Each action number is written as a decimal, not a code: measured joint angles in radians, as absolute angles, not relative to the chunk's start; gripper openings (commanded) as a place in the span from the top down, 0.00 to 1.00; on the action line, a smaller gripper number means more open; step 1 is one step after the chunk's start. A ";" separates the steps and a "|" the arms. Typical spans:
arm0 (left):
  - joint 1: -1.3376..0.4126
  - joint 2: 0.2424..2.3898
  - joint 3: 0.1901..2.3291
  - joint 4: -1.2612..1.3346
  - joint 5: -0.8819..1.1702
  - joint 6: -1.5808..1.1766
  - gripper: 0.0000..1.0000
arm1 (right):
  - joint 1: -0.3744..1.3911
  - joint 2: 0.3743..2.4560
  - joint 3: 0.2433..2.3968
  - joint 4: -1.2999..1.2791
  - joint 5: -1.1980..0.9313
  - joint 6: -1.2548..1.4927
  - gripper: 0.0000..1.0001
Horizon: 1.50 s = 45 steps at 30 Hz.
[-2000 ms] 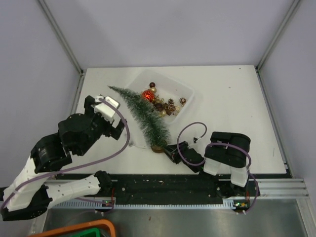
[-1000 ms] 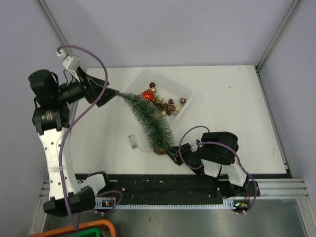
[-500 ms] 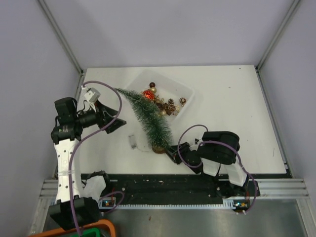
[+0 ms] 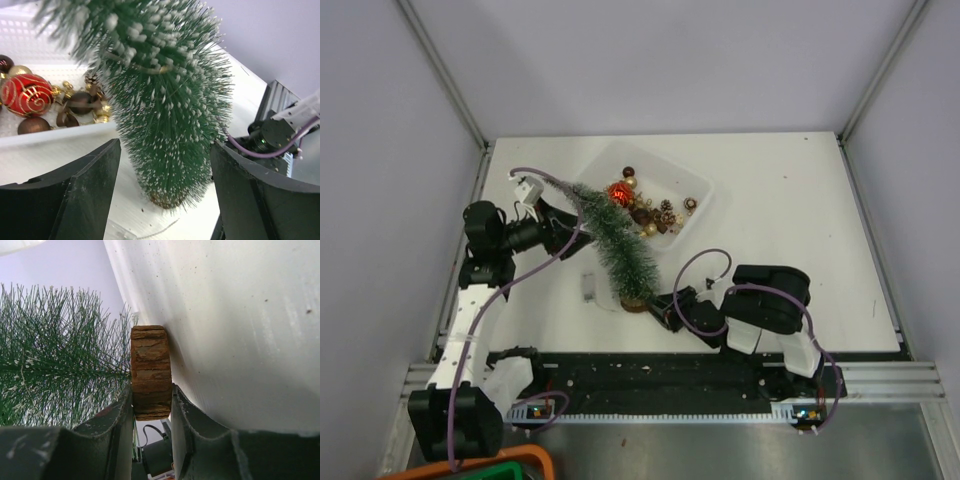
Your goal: Decorate the small christmas tree
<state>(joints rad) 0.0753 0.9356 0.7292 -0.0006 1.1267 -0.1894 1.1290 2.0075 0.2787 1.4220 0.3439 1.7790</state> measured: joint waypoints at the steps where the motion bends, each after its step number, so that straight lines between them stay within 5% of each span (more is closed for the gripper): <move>1: 0.070 0.942 0.725 0.036 1.116 -0.210 0.24 | 1.129 2.006 0.279 1.419 0.341 1.777 1.00; 4: 0.068 0.968 0.717 0.126 1.085 -0.263 0.32 | 1.129 1.994 0.279 1.405 0.335 1.773 1.00; 14: 0.062 1.012 0.719 0.186 1.135 -0.307 1.00 | 1.127 1.924 0.304 1.289 0.300 1.716 1.00; 23: 0.049 1.032 0.719 0.191 1.163 -0.320 1.00 | 1.121 1.838 0.313 1.160 0.275 1.659 1.00; 28: 0.049 1.024 0.719 0.187 1.167 -0.328 1.00 | 1.109 1.775 0.317 1.072 0.260 1.616 0.67; 34: 0.046 0.992 0.752 0.102 1.184 -0.289 1.00 | 1.092 1.625 0.317 0.854 0.242 1.514 0.42; 38: 0.046 0.986 0.783 0.035 1.193 -0.247 1.00 | 1.092 1.481 0.318 0.683 0.245 1.439 0.33; 45: 0.046 0.955 0.809 -0.025 1.207 -0.230 1.00 | 1.085 1.254 0.321 0.428 0.267 1.339 0.32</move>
<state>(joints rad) 0.0460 0.9550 0.8089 -0.0254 1.2068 -0.2298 1.0851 1.2541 0.3210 0.4278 0.2668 1.3392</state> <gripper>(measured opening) 0.012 0.683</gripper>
